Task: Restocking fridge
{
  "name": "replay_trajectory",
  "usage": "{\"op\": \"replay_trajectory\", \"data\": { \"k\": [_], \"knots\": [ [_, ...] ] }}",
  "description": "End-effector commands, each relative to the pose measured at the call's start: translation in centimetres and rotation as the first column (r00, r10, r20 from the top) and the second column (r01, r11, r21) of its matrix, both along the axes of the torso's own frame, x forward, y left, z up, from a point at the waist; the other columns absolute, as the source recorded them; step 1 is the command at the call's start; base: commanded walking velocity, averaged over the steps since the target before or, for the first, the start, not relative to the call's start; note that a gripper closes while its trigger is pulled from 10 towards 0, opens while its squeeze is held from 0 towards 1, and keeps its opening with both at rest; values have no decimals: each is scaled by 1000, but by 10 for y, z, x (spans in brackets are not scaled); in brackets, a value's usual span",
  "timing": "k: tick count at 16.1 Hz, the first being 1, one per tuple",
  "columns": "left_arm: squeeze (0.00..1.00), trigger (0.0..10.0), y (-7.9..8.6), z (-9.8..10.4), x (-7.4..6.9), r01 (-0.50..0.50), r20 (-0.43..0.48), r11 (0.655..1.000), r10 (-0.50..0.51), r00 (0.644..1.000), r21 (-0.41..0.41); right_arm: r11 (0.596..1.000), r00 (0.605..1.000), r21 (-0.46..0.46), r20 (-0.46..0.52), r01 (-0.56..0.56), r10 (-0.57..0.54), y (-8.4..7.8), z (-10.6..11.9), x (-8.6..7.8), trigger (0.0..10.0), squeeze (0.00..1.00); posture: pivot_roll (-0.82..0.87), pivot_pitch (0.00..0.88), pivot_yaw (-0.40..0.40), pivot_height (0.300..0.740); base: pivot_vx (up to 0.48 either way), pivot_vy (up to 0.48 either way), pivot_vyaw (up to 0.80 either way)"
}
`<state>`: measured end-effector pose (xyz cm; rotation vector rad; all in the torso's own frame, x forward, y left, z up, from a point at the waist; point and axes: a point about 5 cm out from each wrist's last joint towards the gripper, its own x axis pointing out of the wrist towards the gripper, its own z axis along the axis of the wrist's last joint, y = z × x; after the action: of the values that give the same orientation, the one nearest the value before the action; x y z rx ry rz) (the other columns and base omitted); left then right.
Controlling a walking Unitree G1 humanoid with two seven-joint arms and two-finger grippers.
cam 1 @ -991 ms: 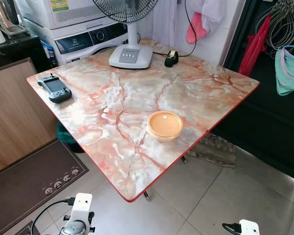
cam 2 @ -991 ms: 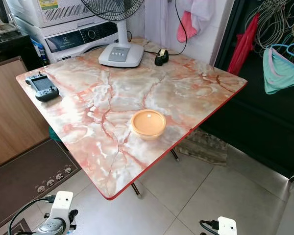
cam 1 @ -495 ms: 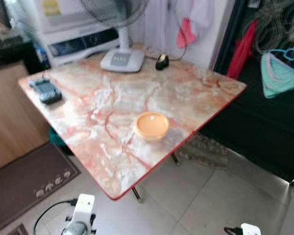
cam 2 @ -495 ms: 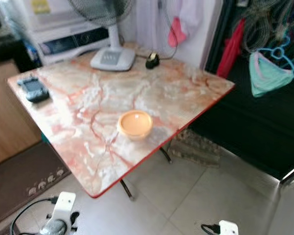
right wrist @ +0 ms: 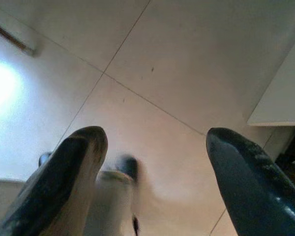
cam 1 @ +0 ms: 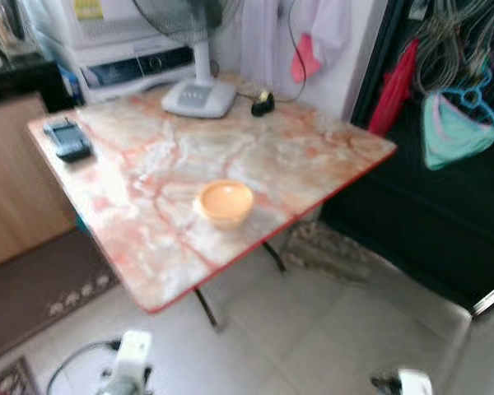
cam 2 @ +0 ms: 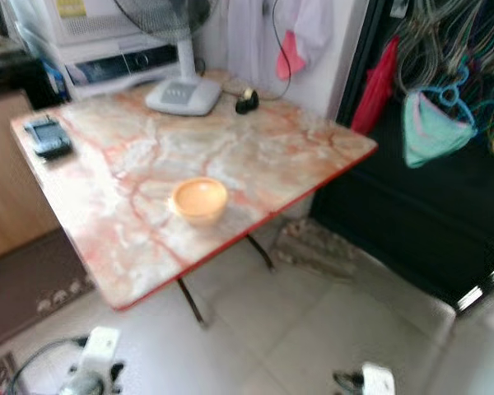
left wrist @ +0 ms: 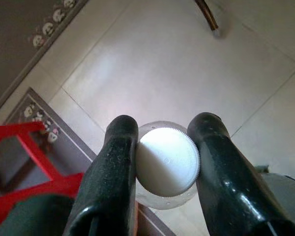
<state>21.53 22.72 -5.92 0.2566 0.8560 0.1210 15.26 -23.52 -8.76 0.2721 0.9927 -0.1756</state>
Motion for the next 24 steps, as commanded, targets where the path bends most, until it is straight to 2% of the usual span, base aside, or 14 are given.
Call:
{"op": "replay_trajectory", "data": {
  "k": [1, 7, 19, 20, 24],
  "knots": [
    [0, 10000, -7, -1, 2, 8, -3, 1000, -8, 1000, -21, 1000, 1000, -10, -13, 21, -21, -6, -1, -6, 10000, 0, 149, 0, -35, 740, 0, 0, 0],
    [0, 10000, -6, 0, 3, -12, -4, 999, 12, 1000, -39, 1000, 1000, -13, -20, 12, -12, -6, 0, -4, 10000, 0, 150, 0, -39, 740, 0, 0, 0],
    [0, 10000, -9, 0, 4, -5, -10, 997, 4, 1000, -74, 1000, 1000, -19, -30, -3, 3, -7, 0, -4, 10000, 0, 151, 0, -40, 740, 0, 0, -787],
    [0, 10000, -3, -3, -2, 67, -55, 996, -71, 996, -55, 1000, 999, -14, -32, 20, -20, 0, -4, -8, 10000, 0, 142, 0, -3, 740, 0, 0, -781],
    [0, 10000, -3, -2, -2, 69, -54, 996, -72, 996, -56, 1000, 999, -14, -31, 21, -22, 0, -4, -8, 10000, 0, 140, 0, -3, 740, 0, 0, -781]
  ]
}}
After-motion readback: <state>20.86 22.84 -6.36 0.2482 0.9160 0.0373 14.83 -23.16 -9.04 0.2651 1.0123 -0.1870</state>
